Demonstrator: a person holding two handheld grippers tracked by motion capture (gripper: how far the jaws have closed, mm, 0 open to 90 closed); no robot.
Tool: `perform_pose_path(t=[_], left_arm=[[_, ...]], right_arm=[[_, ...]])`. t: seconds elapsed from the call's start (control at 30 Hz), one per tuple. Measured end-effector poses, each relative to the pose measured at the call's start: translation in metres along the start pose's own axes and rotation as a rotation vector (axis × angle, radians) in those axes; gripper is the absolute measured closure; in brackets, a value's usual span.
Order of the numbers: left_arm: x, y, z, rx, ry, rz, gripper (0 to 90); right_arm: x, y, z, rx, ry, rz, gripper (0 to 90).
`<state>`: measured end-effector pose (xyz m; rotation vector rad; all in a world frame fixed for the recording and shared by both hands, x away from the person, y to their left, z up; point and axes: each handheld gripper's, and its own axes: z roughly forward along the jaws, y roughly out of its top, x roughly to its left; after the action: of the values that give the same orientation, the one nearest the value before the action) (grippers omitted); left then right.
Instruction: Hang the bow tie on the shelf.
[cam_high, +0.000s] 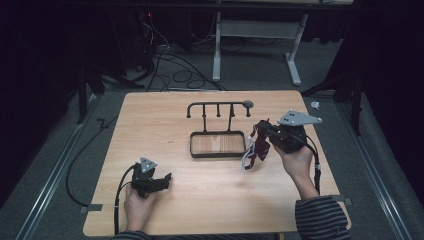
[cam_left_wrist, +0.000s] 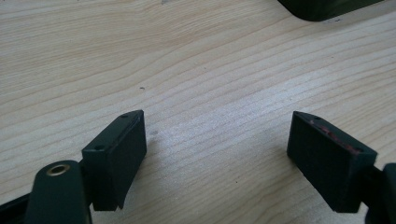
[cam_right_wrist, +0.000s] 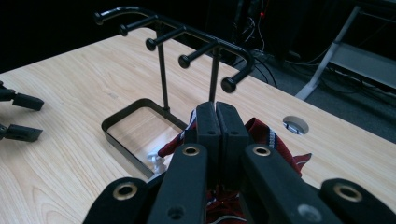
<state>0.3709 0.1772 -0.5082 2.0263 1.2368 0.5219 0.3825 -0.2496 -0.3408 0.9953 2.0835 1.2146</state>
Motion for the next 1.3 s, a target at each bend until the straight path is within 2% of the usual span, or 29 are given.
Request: perform_pose_path(t=[0.6, 1.07, 1.3], left_arm=[[0.0, 0.0, 0.0, 0.0, 0.0, 0.0, 20.2], [0.0, 0.0, 0.0, 0.0, 0.0, 0.0, 20.3], [0.0, 0.0, 0.0, 0.0, 0.0, 0.0, 20.2]], right_arm=[[0.021, 0.015, 0.021, 0.013, 0.048, -0.048, 90.0], [0.031, 0.023, 0.043, 0.028, 0.082, -0.047, 90.0], [0.036, 0.028, 0.053, 0.035, 0.082, -0.044, 90.0]])
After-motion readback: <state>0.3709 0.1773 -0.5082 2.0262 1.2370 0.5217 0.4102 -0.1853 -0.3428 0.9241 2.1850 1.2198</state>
